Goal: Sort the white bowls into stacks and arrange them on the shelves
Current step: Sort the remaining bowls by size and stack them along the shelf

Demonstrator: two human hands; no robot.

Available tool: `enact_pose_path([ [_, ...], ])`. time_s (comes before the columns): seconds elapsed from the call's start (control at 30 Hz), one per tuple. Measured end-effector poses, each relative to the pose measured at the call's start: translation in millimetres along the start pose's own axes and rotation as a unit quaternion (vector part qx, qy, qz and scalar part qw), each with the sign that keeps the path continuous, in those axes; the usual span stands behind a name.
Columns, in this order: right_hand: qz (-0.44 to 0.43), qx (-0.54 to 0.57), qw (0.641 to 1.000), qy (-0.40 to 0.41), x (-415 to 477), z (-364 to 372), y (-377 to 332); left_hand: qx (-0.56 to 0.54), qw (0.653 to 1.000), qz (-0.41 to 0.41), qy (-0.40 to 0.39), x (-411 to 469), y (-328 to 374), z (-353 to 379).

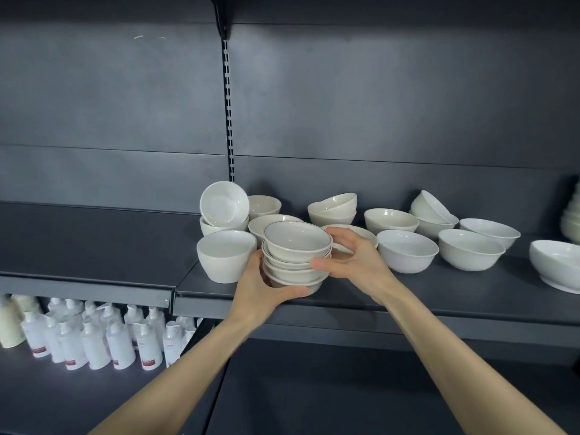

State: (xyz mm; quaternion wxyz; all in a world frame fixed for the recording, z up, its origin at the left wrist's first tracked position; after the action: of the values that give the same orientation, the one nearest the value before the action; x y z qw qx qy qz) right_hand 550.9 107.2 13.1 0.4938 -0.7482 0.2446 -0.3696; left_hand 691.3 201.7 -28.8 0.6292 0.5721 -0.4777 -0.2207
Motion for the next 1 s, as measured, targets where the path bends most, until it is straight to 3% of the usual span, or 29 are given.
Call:
enact_pose_path([
  [0.27, 0.006, 0.017, 1.000, -0.006, -18, -6, -12, 0.017, 1.000, 0.015, 0.011, -16, 16, 2],
  [0.5, 0.005, 0.034, 0.999, 0.027, -45, -64, -31, 0.059, 0.998, 0.022, 0.021, -21, 47, 43],
  [0.7, 0.002, 0.009, 0.997, 0.078, -93, -167, -42, 0.020, 0.999, 0.023, -0.026, -24, 77, 150],
  [1.0, 0.018, -0.090, 0.985, 0.148, -191, -373, -35, -0.053, 0.994, 0.027, -0.093, -61, 115, 374],
])
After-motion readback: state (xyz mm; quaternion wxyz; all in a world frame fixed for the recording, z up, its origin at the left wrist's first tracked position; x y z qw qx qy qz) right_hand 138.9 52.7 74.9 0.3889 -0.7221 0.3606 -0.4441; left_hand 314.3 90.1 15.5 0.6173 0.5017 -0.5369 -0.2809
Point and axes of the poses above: each hand's wrist, its own x-axis towards the middle knuckle, its own z-axis out of the palm, y = z × x, the point moved 10 cm from there along x, towards the middle knuckle
